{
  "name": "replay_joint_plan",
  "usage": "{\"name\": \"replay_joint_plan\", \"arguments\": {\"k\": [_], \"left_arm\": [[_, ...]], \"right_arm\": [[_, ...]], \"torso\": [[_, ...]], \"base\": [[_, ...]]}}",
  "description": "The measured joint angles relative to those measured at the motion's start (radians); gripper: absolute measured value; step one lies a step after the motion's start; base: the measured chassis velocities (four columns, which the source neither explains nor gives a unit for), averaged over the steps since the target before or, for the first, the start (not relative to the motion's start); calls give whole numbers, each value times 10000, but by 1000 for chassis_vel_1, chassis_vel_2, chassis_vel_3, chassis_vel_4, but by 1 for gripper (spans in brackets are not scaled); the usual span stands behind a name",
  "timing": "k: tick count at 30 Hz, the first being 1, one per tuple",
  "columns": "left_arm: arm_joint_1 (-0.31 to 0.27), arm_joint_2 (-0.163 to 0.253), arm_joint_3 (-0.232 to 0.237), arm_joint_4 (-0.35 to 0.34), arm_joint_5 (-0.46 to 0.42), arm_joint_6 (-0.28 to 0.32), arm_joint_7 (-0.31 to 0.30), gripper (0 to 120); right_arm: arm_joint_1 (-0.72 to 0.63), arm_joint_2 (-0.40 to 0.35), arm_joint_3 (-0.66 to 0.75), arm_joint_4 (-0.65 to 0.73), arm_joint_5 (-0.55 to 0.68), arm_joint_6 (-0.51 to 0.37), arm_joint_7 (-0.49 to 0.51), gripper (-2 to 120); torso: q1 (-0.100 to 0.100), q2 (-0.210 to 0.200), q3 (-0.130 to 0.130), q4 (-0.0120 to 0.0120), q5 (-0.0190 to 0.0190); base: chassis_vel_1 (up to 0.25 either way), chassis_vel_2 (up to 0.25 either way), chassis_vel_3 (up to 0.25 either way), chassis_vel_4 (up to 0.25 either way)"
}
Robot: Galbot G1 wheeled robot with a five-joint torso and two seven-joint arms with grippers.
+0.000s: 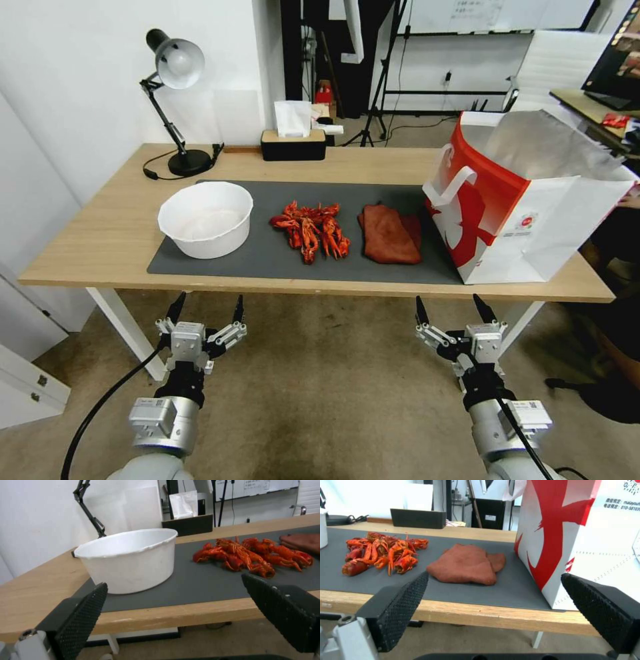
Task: Sweep shrimp from table into container with towel, then put container into takeout bag.
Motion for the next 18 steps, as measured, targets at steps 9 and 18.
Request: {"name": "replay_joint_plan", "arguments": {"k": [9,18], "left_arm": [[0,0,0,0,0,0,0,100],[0,0,0,0,0,0,0,100]], "right_arm": [[0,0,0,0,0,0,0,100],[0,0,0,0,0,0,0,100]], "torso": [[0,0,0,0,0],[0,0,0,0,0]], "base": [[0,0,0,0],[0,0,0,0]]}}
